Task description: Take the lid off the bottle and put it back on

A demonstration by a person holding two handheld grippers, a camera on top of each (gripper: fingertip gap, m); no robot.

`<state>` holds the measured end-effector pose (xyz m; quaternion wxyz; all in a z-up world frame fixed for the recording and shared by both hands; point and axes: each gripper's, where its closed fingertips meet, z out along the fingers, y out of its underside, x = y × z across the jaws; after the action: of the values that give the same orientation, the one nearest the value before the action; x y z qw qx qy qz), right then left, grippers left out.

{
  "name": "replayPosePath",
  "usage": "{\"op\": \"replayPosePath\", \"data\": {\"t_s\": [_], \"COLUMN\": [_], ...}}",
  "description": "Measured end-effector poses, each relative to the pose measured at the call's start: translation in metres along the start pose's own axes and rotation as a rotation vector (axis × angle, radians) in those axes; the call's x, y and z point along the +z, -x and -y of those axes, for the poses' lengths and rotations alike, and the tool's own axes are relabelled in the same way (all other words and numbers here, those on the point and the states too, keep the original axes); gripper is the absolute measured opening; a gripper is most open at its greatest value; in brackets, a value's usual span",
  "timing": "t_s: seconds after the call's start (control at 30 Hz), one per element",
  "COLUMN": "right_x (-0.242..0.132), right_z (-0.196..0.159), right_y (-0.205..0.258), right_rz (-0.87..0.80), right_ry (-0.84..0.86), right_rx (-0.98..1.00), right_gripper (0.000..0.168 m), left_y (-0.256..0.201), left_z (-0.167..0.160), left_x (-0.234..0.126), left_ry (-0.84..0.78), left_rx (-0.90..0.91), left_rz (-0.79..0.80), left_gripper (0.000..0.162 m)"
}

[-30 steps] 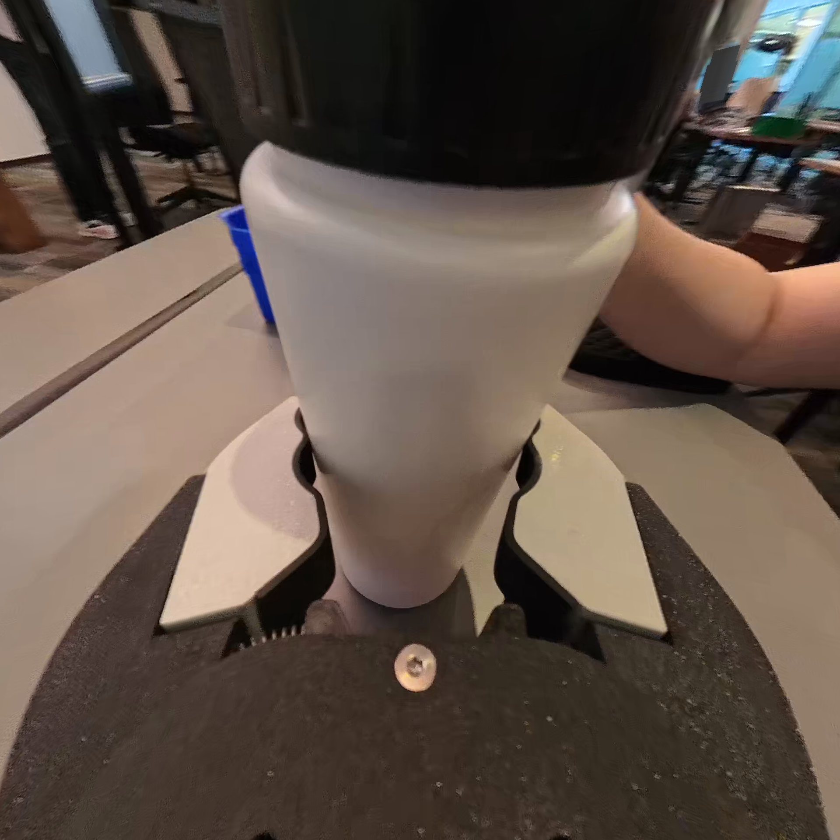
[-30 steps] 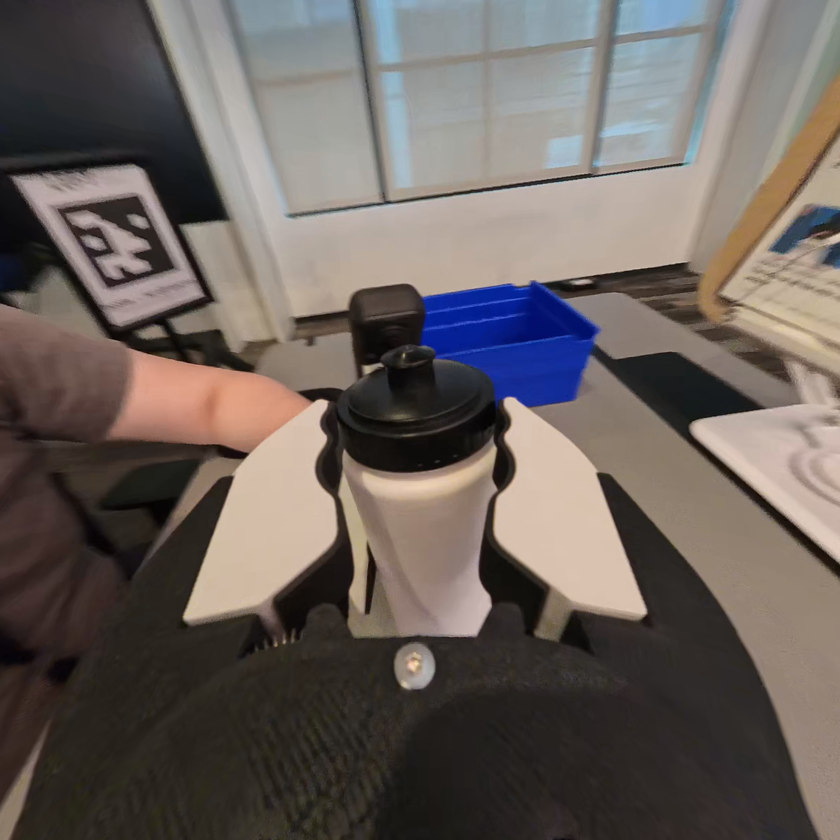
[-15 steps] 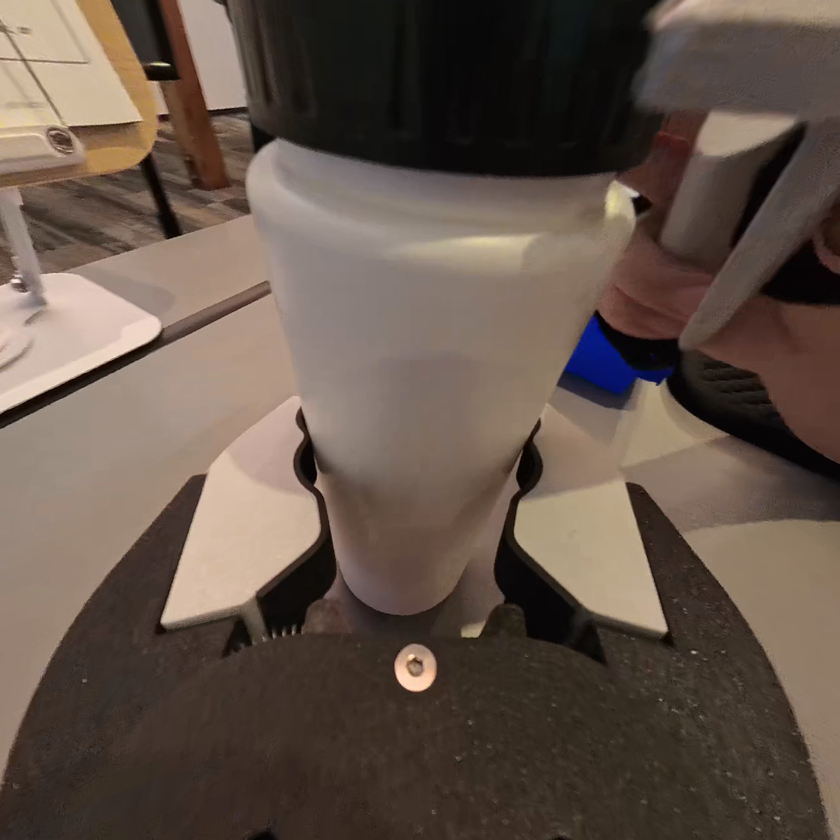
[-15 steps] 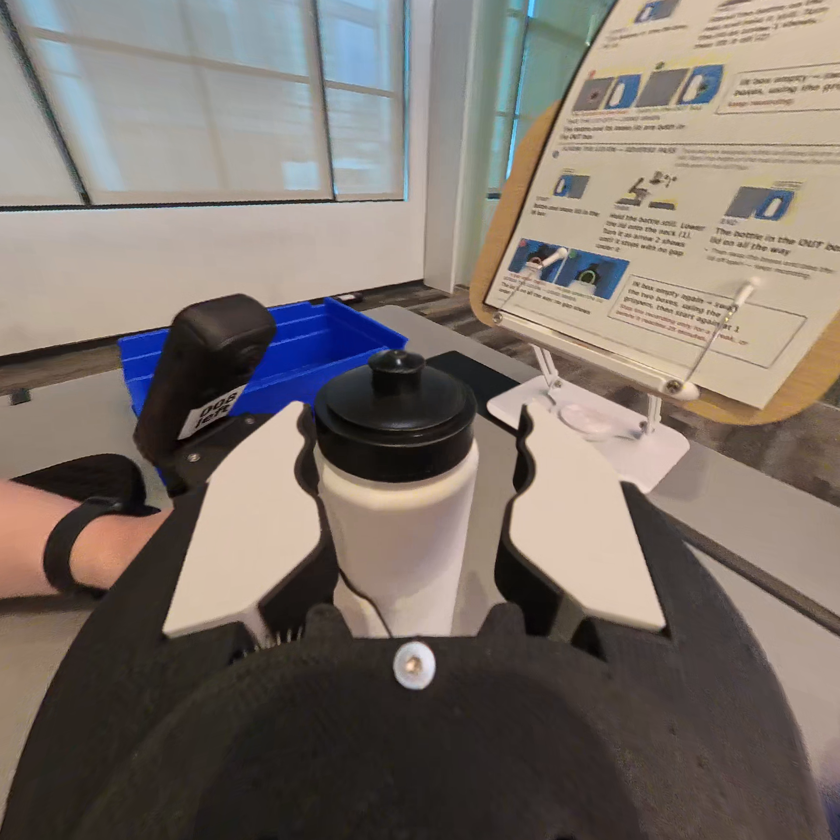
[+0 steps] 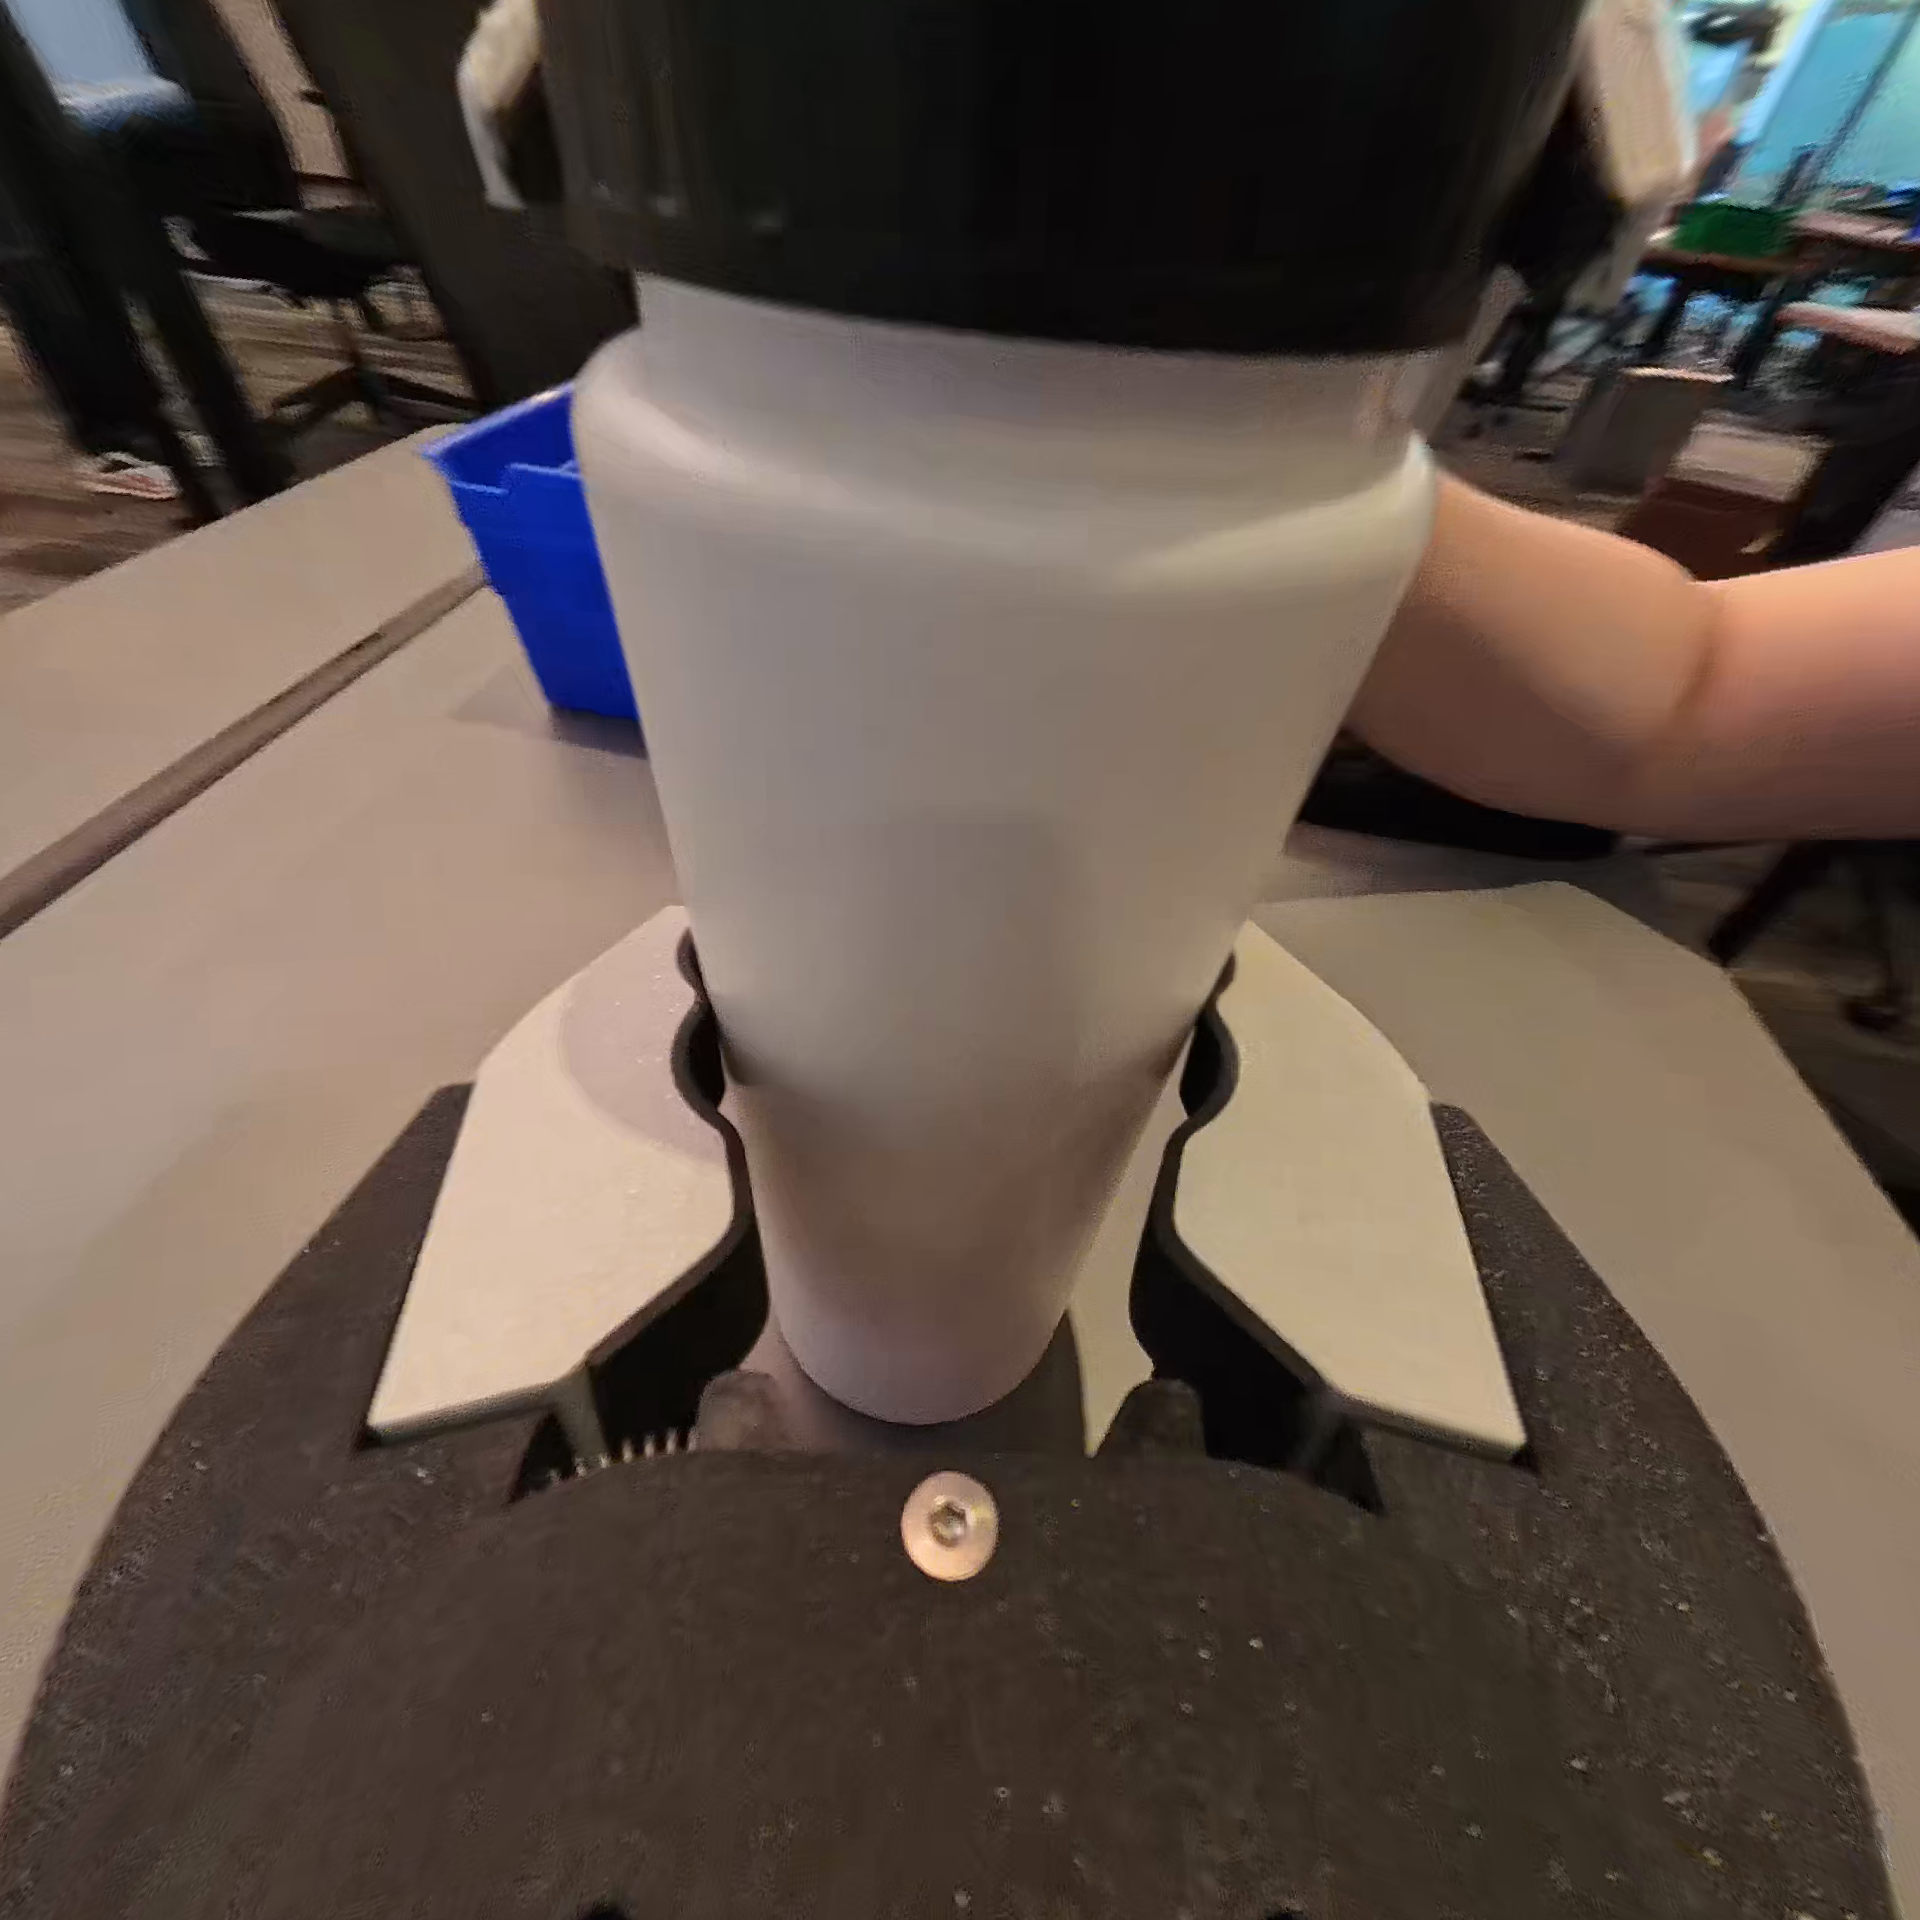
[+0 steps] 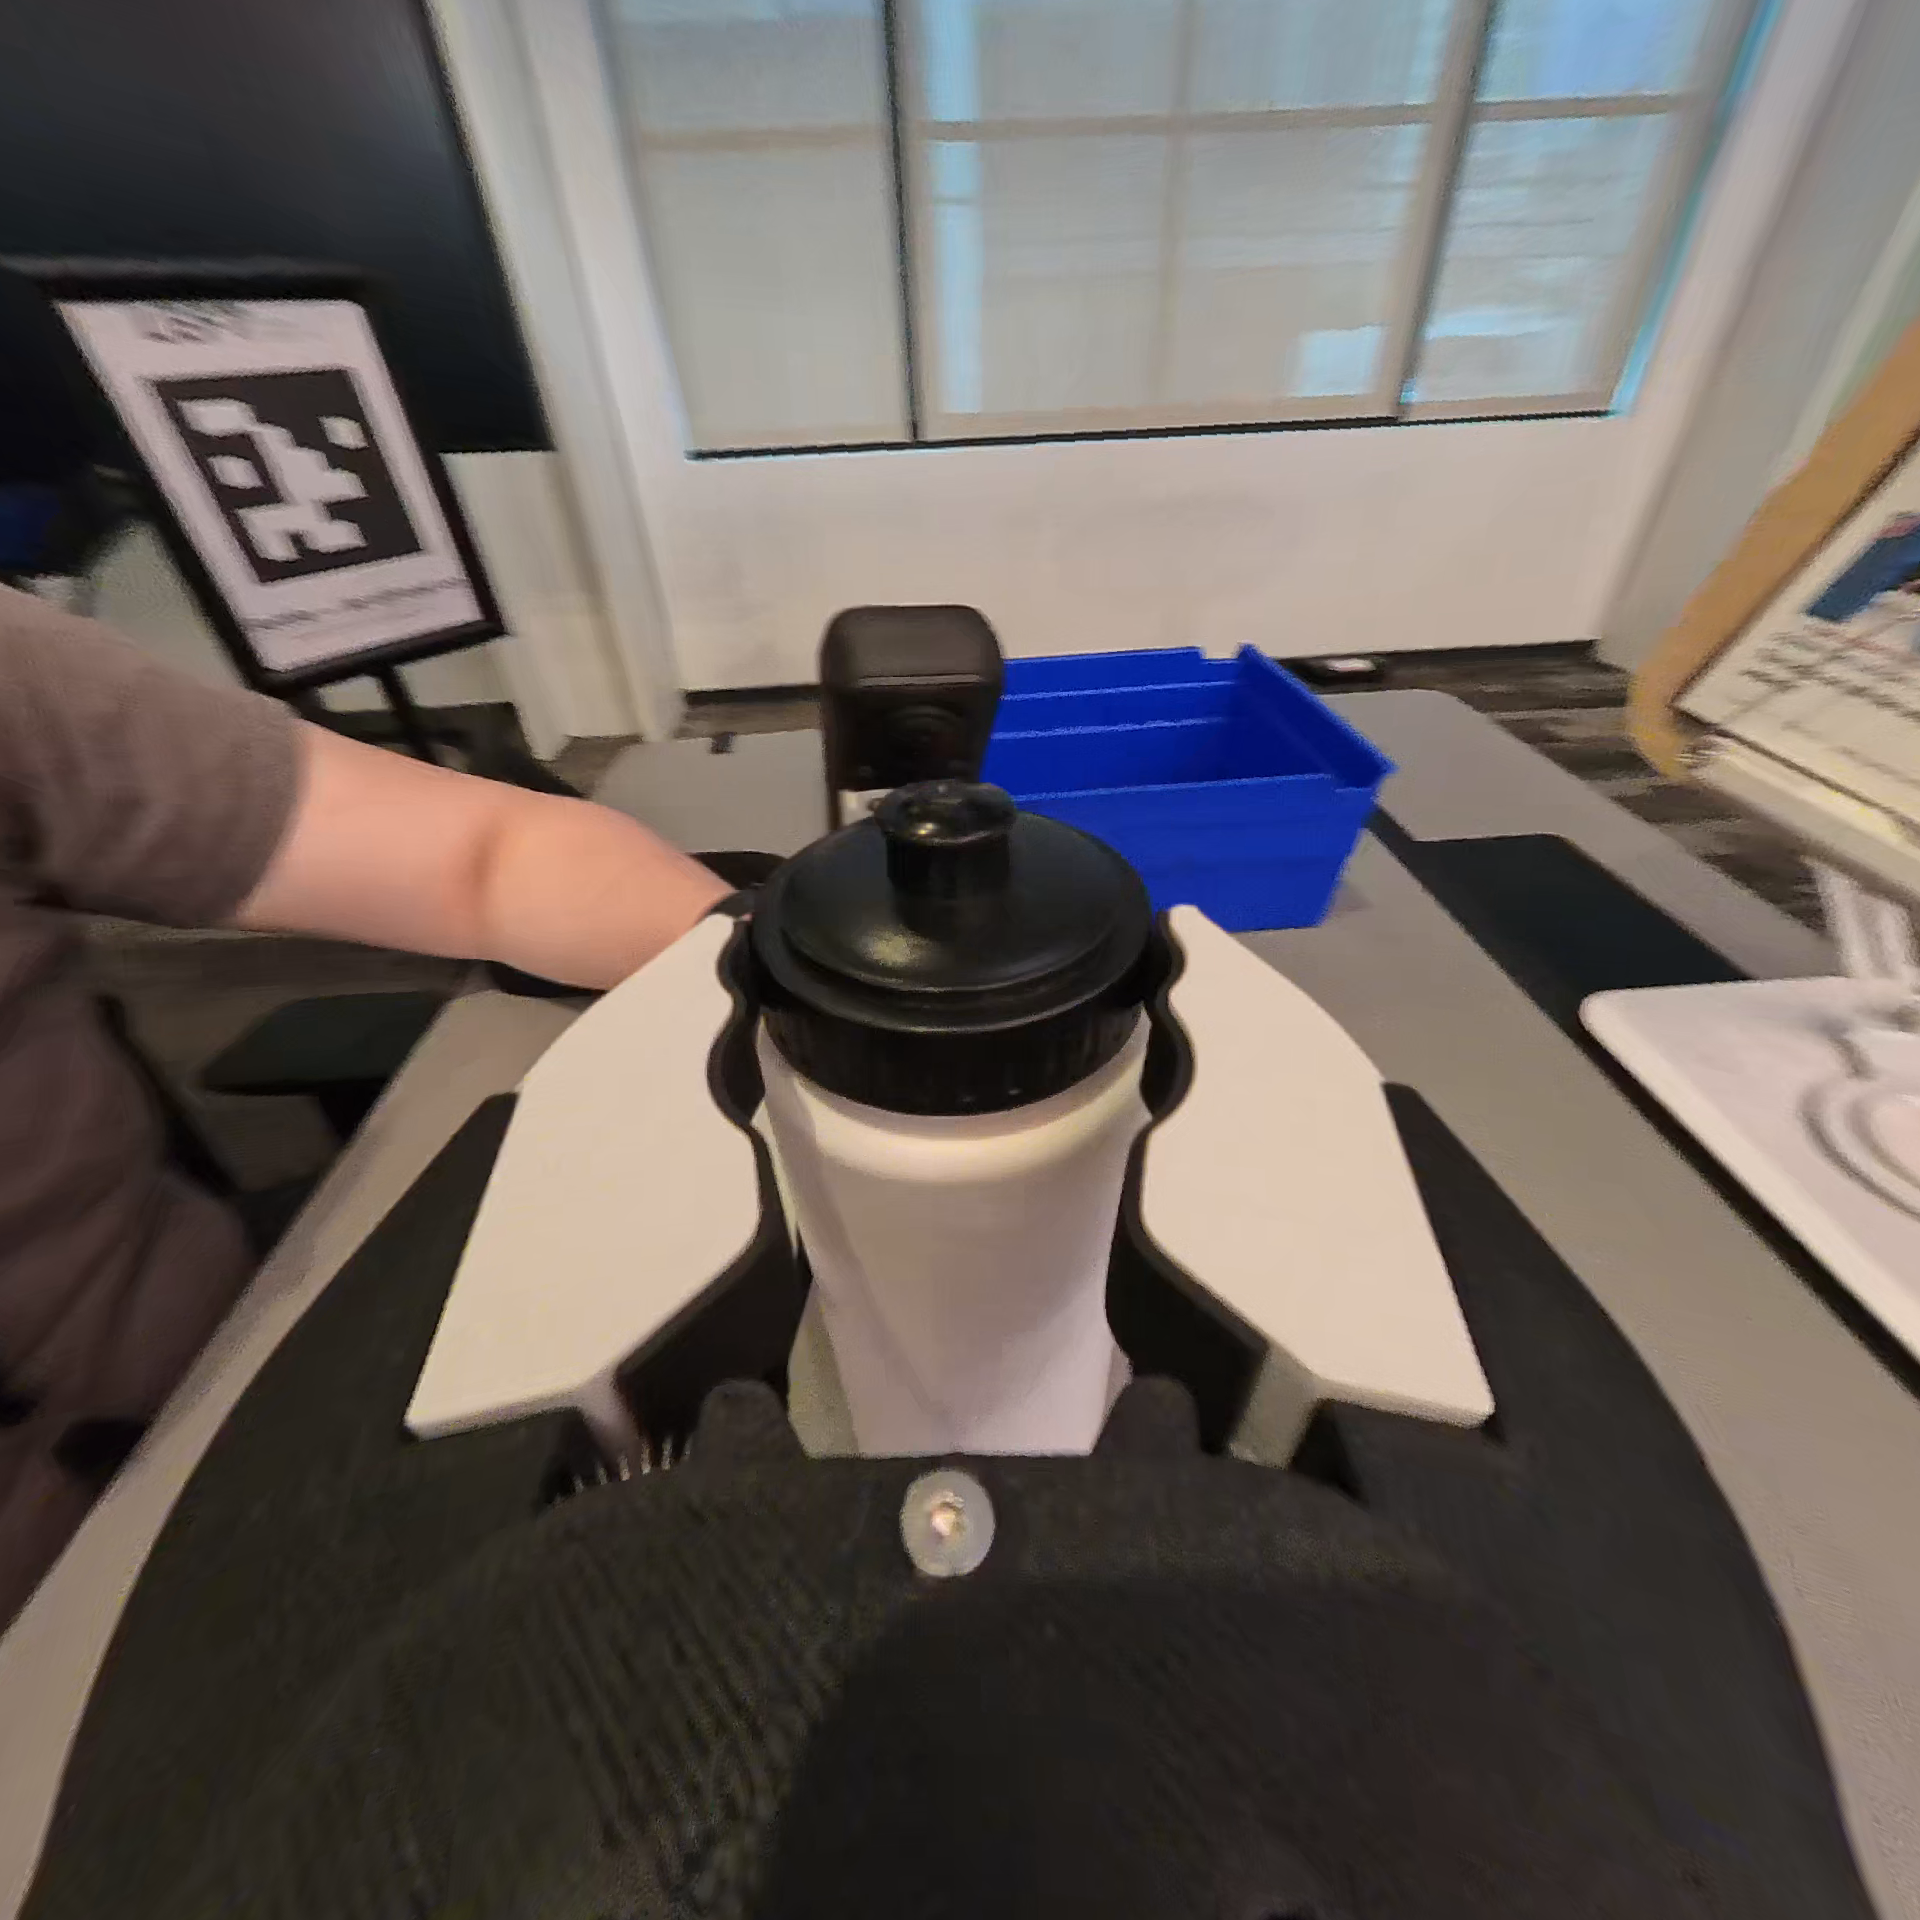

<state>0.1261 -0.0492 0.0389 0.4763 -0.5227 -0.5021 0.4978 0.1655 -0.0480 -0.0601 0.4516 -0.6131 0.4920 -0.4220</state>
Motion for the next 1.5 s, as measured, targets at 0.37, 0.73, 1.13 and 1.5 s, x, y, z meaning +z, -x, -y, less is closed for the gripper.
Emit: {"op": "replayPosePath", "data": {"t_s": [0.37,0.73,1.13,1.5], "right_x": [0.001,0.013,-0.002,0.002], "right_z": [0.026,0.005,0.002,0.029], "right_y": [-0.032,-0.038,0.005,-0.033], "right_rz": [-0.430,-0.594,0.020,-0.464], "right_ry": [-0.120,0.002,0.014,-0.152], "right_rx": [-0.057,-0.005,0.009,-0.099], "right_gripper": [0.089,0.075,0.074,0.098], "left_y": [0.035,0.041,-0.005,0.038], "left_z": [0.002,0.000,0.001,0.001], "left_x": [-0.010,-0.011,0.002,-0.012], "left_ry": [-0.028,0.006,-0.007,-0.030], "left_rx": [-0.116,-0.074,0.013,-0.080], "left_rz": [0.241,0.371,-0.020,0.279], "left_gripper": [0.088,0.088,0.088,0.088]}}
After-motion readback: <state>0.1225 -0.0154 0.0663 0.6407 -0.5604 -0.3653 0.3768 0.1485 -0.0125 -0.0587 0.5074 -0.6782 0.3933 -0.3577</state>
